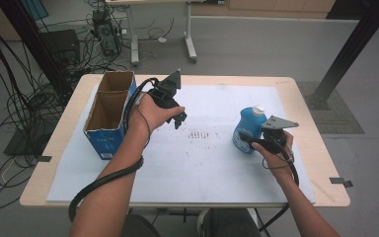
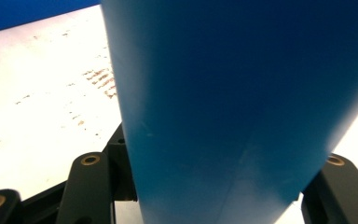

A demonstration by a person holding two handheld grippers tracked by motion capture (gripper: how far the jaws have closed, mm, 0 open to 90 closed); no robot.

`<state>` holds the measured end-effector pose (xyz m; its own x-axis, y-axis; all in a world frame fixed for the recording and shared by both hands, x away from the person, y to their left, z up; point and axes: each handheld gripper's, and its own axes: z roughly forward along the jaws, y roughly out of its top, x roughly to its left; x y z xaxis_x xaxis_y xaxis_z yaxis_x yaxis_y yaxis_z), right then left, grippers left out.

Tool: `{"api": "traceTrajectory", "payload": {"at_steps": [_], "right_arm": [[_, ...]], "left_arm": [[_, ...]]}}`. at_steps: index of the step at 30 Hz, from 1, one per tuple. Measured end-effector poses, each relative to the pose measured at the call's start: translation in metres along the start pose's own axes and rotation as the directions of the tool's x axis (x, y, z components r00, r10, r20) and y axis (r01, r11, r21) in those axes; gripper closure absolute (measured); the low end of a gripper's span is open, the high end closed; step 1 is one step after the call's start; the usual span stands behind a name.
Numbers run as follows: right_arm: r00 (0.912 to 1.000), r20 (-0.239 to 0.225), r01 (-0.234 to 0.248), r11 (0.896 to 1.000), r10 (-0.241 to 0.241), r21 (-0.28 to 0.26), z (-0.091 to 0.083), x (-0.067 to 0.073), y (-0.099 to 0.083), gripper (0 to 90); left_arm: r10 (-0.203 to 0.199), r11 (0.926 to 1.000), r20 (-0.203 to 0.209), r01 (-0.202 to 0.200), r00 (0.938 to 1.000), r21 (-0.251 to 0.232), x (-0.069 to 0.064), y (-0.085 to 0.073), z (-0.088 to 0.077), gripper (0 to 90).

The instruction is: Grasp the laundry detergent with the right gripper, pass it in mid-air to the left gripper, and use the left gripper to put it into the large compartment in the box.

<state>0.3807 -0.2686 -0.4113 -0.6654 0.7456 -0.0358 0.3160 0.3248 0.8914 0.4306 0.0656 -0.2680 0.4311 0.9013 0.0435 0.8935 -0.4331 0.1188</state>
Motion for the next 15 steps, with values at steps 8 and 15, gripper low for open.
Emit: {"api": "traceTrajectory", "payload": {"at_steps": [8,15], "right_arm": [[1.0000,0.000,-0.005,1.000,0.005,0.001,-0.0001,0.0001,0.0001,42.1],[1.0000,0.003,-0.003,1.000,0.003,0.001,-0.0001,0.0005,0.0002,42.7]], "left_arm": [[0.000,1.0000,-0.003,0.000,1.0000,-0.002,0.0008,-0.0008,-0.0013,6.0],[0.000,1.0000,-0.005,0.000,1.0000,-0.003,0.0002,-0.0012,-0.0019,6.0]]}}
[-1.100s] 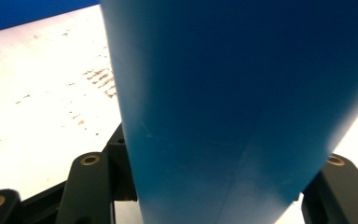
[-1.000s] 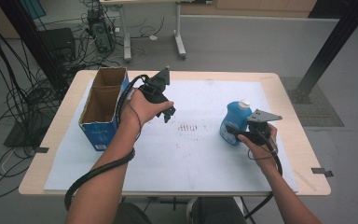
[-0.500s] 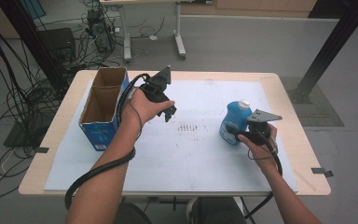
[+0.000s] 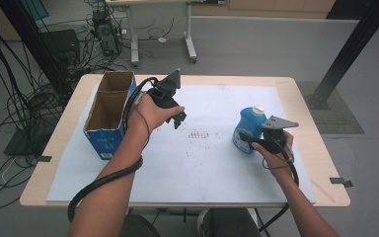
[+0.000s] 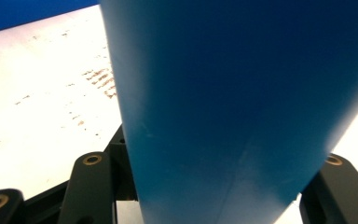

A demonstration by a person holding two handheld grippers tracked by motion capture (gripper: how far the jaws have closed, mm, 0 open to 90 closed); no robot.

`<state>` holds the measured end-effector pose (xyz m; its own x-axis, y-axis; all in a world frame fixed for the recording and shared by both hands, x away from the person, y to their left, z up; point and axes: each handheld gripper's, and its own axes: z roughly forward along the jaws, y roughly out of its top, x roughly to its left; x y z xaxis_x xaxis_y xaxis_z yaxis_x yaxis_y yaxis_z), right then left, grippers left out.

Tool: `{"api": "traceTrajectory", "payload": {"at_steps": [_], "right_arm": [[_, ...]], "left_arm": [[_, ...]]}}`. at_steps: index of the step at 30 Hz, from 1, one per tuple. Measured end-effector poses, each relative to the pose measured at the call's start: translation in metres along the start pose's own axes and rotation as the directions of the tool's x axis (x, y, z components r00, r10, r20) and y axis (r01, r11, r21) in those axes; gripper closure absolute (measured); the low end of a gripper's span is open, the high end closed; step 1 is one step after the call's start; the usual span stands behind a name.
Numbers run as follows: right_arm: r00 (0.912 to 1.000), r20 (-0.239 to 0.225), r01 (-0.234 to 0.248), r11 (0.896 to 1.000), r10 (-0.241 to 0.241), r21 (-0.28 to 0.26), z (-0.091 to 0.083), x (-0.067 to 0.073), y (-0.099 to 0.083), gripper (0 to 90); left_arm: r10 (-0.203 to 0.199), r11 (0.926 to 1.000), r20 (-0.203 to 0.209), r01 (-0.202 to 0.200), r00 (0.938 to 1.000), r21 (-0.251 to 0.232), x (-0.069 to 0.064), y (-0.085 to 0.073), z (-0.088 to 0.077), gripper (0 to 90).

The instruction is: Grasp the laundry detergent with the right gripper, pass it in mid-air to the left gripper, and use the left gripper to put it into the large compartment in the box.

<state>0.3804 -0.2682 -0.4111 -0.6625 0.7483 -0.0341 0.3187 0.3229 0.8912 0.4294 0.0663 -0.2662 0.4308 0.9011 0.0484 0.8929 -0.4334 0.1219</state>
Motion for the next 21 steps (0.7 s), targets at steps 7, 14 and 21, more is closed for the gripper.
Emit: {"api": "traceTrajectory", "payload": {"at_steps": [7,14,21], "right_arm": [[1.0000,0.000,0.001,1.000,-0.001,0.001,-0.0002,0.0001,0.0002,43.9],[1.0000,0.000,-0.003,1.000,0.003,0.000,-0.0003,0.0002,0.0001,44.8],[1.0000,0.000,-0.003,1.000,0.003,-0.002,-0.0003,0.0002,0.0000,44.7]], "left_arm": [[-0.001,1.0000,-0.003,0.001,1.0000,0.001,0.0002,-0.0006,0.0002,6.0],[0.001,1.0000,-0.004,-0.001,1.0000,-0.001,0.0006,-0.0006,-0.0005,6.0],[0.000,1.0000,-0.004,0.000,1.0000,-0.002,0.0008,-0.0005,-0.0005,6.0]]}}
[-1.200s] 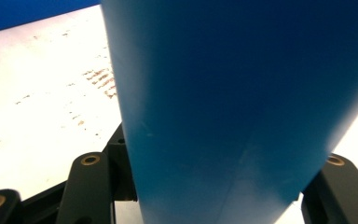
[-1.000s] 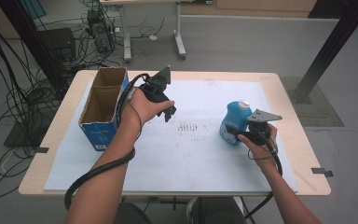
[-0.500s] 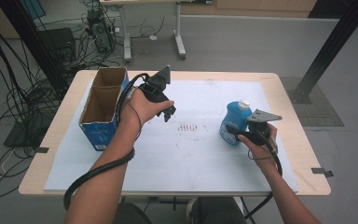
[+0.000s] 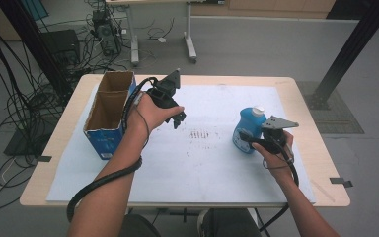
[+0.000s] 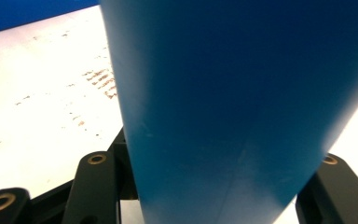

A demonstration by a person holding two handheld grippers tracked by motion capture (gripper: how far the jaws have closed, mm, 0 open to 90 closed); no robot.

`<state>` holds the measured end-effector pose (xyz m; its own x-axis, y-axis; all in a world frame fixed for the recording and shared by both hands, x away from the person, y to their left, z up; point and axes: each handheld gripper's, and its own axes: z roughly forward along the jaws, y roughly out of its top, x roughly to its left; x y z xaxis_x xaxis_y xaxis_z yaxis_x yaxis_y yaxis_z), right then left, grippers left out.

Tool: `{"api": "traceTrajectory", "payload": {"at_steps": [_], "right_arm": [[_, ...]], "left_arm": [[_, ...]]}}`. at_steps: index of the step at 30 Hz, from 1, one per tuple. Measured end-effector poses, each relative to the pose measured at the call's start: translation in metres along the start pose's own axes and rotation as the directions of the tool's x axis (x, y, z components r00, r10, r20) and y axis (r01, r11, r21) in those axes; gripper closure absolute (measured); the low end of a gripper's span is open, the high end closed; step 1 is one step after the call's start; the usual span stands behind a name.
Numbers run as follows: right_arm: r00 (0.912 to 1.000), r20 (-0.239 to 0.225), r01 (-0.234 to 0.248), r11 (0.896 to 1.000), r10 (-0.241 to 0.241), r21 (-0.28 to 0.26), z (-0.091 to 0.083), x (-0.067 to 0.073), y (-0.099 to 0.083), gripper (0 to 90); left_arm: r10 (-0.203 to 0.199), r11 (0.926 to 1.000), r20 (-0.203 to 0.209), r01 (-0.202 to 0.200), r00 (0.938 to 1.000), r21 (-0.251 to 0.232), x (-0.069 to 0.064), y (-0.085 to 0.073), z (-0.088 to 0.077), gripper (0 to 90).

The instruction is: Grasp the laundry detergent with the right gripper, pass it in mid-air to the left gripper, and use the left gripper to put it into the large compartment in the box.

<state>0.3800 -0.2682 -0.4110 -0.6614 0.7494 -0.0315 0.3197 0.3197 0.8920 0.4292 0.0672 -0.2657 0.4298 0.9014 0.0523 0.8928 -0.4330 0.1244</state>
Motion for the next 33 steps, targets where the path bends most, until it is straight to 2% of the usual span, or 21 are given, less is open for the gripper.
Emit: {"api": "traceTrajectory", "payload": {"at_steps": [33], "right_arm": [[1.0000,-0.005,0.004,1.000,-0.004,0.000,0.0004,-0.0009,0.0005,44.8]], "left_arm": [[0.028,0.9996,-0.010,-0.028,0.9996,-0.001,0.0011,0.0027,-0.0059,6.1]]}}
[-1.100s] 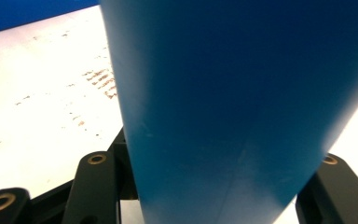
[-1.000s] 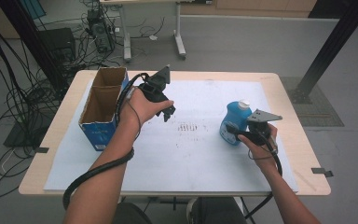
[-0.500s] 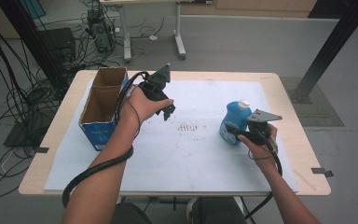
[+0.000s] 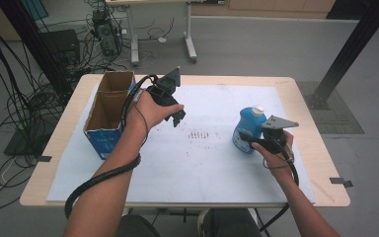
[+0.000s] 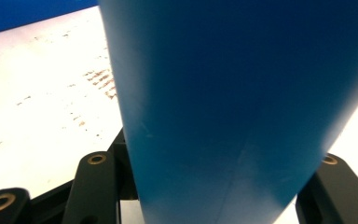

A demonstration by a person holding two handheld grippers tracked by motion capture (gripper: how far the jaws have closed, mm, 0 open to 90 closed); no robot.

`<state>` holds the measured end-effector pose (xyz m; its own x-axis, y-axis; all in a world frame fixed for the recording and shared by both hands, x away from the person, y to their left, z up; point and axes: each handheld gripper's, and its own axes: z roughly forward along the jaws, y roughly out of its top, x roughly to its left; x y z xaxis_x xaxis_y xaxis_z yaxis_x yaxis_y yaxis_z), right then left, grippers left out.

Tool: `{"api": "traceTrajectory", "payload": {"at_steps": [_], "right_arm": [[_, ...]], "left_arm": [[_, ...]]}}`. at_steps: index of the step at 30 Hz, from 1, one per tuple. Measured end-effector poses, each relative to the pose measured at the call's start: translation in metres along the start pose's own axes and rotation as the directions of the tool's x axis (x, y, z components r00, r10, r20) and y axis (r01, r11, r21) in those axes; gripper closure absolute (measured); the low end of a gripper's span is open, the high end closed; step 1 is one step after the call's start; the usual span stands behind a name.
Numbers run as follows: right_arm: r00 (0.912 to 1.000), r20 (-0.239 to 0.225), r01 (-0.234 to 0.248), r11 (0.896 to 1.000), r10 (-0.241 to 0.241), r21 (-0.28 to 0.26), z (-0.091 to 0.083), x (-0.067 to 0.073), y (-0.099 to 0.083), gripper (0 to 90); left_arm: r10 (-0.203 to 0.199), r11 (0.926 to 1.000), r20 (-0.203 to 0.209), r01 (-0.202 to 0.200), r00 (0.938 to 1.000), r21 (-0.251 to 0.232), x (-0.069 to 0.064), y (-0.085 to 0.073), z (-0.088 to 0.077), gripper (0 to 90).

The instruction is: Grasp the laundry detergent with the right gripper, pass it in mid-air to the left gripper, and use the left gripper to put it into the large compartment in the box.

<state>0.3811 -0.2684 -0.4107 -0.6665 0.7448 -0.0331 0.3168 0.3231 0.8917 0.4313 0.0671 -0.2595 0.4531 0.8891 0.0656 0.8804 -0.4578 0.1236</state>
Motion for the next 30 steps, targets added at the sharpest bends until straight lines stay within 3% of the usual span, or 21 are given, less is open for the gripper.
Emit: {"api": "traceTrajectory", "payload": {"at_steps": [11,16,21,25,26,30], "right_arm": [[1.0000,-0.005,-0.004,1.000,0.004,0.011,0.001,-0.001,0.002,44.7],[0.9998,-0.012,-0.016,1.000,0.017,0.023,0.001,-0.004,0.007,44.7],[0.9976,-0.059,-0.033,0.998,0.036,0.045,0.001,-0.010,0.025,44.8],[0.9953,-0.090,-0.031,0.998,0.036,0.055,0.002,-0.011,0.037,44.8],[0.9939,-0.107,-0.022,0.998,0.028,0.061,0.002,-0.012,0.046,44.9],[0.9879,-0.153,-0.010,0.997,0.021,0.075,0.005,-0.014,0.066,44.9]], "left_arm": [[0.018,0.9997,0.003,-0.018,0.9998,-0.015,-0.002,0.001,-0.005,6.0],[0.050,0.9986,0.003,-0.050,0.9988,-0.018,-0.002,0.001,-0.011,6.1],[0.101,0.9945,0.000,-0.101,0.9949,-0.029,0.000,0.002,-0.022,6.1],[0.147,0.9886,-0.002,-0.147,0.9892,-0.032,0.002,0.004,-0.033,6.1],[0.184,0.9824,0.004,-0.183,0.9830,-0.036,0.003,0.005,-0.039,6.0],[0.231,0.9719,-0.002,-0.231,0.9729,-0.045,0.008,0.006,-0.055,6.2]]}}
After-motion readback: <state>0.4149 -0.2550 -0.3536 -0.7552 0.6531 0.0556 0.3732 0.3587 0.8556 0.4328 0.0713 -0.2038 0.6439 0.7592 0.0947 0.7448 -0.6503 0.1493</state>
